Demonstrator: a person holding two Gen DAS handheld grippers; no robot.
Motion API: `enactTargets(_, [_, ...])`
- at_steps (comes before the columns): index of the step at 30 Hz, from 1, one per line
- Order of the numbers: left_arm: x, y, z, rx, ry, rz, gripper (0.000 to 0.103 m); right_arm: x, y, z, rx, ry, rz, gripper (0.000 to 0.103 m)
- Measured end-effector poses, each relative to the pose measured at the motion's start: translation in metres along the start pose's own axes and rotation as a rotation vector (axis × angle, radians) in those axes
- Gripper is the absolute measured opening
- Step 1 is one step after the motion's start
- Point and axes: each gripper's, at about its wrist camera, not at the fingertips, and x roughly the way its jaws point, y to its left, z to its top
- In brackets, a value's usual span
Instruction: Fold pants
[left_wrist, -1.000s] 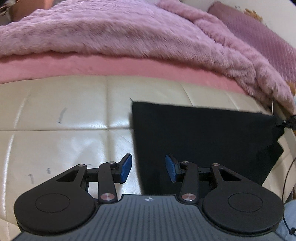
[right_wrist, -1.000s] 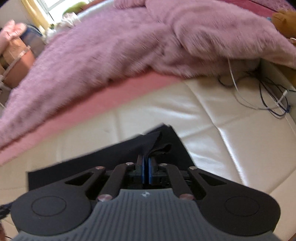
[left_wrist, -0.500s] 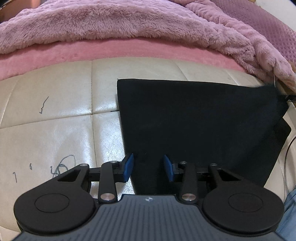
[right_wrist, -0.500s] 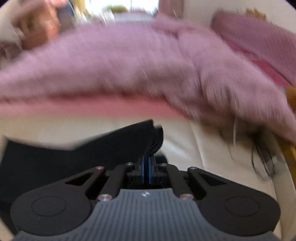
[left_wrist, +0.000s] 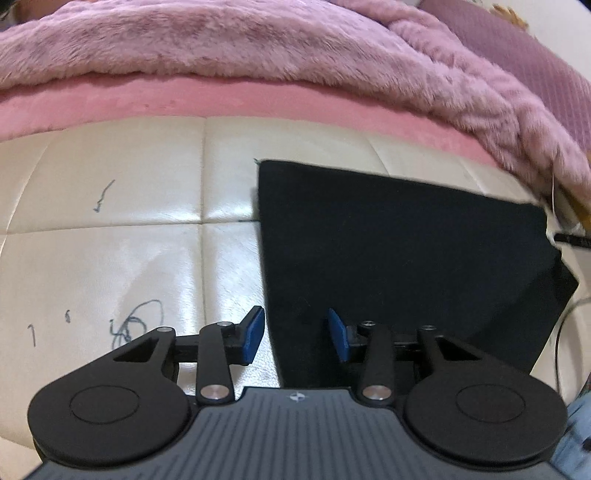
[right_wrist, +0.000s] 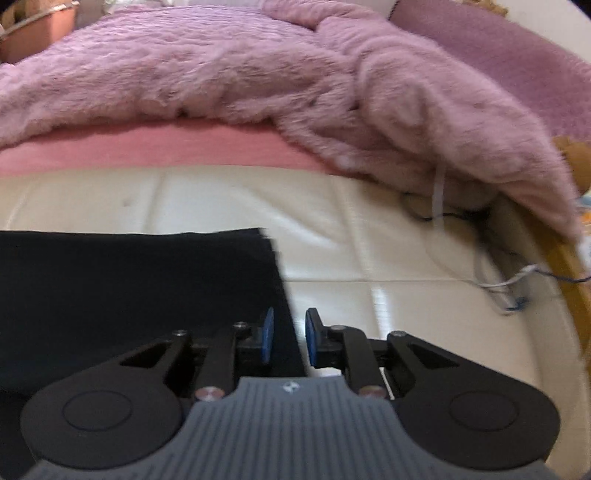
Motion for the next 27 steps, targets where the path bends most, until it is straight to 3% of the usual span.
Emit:
enactTargets(3, [-0.007, 0.003, -0.001, -0.012, -0.011, -0.012, 0.046, -0.025, -0.010, -0.006, 0.054, -0.046, 0.067, 0.012])
enactTargets(6, [-0.008, -0.001, -0.005, 0.007, 0.002, -0.021, 0.047, -0.040, -0.008, -0.014, 0.081, -0.078, 0.154, 0.023])
enactTargets(9, [-0.007, -0.006, -0.011, 0.045, 0.013, 0.007, 0.047, -0.030, -0.001, -0.021, 0.093, -0.013, 0.087, 0.027])
enactTargets(16, [0.002, -0.011, -0.020, 0.070, 0.048, 0.009, 0.047, -0.018, -0.049, -0.056, 0.645, 0.035, 0.295, 0.027])
enactTargets(19, [0.003, -0.012, -0.020, 0.087, 0.056, 0.011, 0.045, -0.004, -0.060, -0.066, 0.816, 0.040, 0.342, 0.027])
enactTargets(20, [0.003, -0.012, -0.020, 0.086, 0.058, 0.010, 0.043, -0.002, -0.062, -0.066, 0.847, 0.036, 0.358, 0.019])
enactTargets(22, [0.004, -0.012, -0.019, 0.087, 0.064, 0.007, 0.040, -0.001, -0.062, -0.062, 0.867, 0.034, 0.389, 0.004])
enactTargets(25, [0.005, -0.014, -0.018, 0.101, 0.069, 0.017, 0.040, -0.022, -0.054, -0.049, 0.776, -0.030, 0.369, 0.000])
enactTargets(27, [0.007, -0.015, -0.018, 0.110, 0.075, 0.023, 0.040, -0.029, -0.053, -0.041, 0.692, -0.052, 0.307, 0.000])
